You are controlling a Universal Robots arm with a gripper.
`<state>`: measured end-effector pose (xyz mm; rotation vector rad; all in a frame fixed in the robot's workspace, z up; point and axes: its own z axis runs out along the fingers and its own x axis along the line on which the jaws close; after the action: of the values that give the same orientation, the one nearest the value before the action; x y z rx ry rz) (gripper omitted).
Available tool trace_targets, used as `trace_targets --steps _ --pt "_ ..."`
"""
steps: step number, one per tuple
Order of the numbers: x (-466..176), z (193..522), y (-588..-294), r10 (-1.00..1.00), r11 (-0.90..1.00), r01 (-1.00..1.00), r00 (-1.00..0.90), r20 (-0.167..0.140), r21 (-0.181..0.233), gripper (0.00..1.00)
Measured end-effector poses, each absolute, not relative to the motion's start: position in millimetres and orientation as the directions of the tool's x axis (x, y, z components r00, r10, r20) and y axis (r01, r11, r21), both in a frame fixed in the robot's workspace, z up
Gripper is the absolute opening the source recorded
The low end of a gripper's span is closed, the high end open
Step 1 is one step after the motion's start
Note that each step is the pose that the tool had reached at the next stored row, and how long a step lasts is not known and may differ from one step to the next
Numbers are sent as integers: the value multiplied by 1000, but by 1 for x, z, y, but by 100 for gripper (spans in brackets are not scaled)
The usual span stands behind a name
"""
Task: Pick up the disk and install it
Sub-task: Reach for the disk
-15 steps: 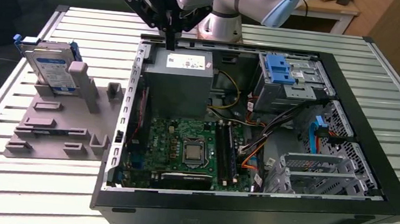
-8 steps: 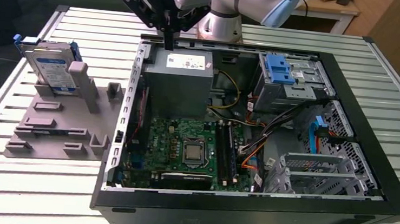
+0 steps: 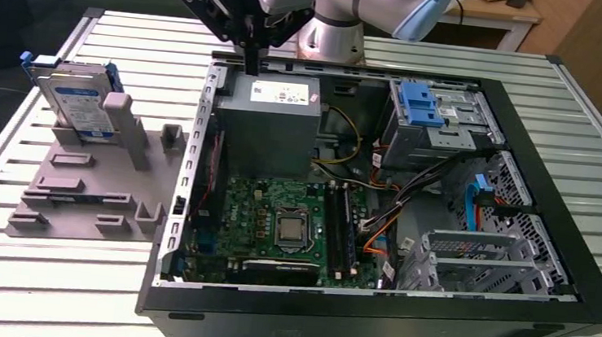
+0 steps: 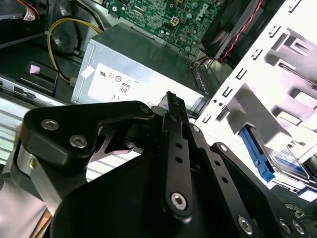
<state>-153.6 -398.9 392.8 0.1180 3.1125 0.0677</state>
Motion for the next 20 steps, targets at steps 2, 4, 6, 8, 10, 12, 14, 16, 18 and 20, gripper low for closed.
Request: trace_targets --steps 2,4,6,8,10,12,14,16,18,20 --pt "-154 393 -399 76 996 75 -997 -24 44 11" --pt "-155 393 -399 76 996 75 -997 -24 44 11" --pt "-155 393 -399 76 996 75 -997 -24 44 11" --pt "-156 393 -399 76 996 75 -997 -24 44 11" --pt "-156 393 -399 76 996 75 -997 -24 44 11" --pt "-157 393 -399 76 996 75 -997 -24 44 11" --pt "-157 393 -399 76 996 75 -997 -24 44 11" --pt "-158 393 -399 76 996 75 -997 -24 44 11" --pt "-159 393 -399 76 996 75 -997 -24 44 11" --pt "-159 393 -399 76 996 75 -997 -24 44 11"
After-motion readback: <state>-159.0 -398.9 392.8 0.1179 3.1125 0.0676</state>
